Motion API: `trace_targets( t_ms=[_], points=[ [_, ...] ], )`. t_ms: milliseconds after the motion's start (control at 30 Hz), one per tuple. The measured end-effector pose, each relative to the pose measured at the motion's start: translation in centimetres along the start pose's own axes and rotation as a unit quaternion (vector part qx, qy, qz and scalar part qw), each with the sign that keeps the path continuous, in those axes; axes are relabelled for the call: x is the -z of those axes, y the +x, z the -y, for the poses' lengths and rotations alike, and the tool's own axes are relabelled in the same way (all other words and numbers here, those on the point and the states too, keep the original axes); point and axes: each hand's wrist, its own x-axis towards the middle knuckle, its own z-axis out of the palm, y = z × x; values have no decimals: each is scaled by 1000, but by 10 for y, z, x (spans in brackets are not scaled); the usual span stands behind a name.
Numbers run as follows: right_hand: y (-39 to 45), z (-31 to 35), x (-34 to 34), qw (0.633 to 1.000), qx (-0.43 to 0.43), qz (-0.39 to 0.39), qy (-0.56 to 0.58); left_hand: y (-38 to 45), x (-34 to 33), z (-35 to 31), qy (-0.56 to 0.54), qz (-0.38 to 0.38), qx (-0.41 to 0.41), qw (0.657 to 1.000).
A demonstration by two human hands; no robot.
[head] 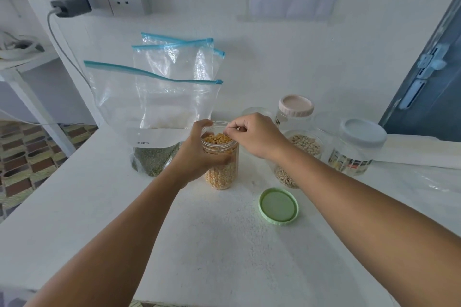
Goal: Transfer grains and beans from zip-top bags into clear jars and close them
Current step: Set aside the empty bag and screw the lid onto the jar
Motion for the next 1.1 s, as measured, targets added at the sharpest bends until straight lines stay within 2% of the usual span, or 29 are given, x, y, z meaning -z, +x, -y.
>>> trace_targets(
  t_ms=[167,267,300,367,433,500,567,633,767,833,1000,1100],
  points=[
    [-10,-3,3,994,-24,-93,58,0,0,3,-1,-2,2,1000],
    [-39,-13,4,993,-41,-109,23,-1,-1,1,-1,-4,5,1000],
    [-51,-19,4,996,-44,-78,-11,-1,-1,1,-3,-2,4,1000],
    [-73,-30,4,993,-59,44,-94,-2,-1,-1,-6,0,4,1000],
    [-88,-39,5,957,-88,199,-192,-3,-2,-2,-9,-2,6,1000],
    [-96,-46,6,906,-110,317,-259,-3,-2,-3,-10,-6,11,1000],
    [-98,-49,5,876,-116,370,-288,-4,-2,-4,-10,-6,12,1000],
    [-97,-51,4,868,-112,380,-300,-4,-2,-4,-10,-5,12,1000],
    [-97,-48,6,876,-93,369,-296,-4,0,-4,-2,-6,13,1000],
    [-98,-42,12,901,-87,333,-265,-4,-1,-5,-2,-4,16,1000],
    [-84,-19,46,979,-38,152,-131,-5,0,-6,0,-3,16,1000],
    [-71,-14,50,1000,-3,7,-6,-6,0,-9,1,-2,20,1000]
  ],
)
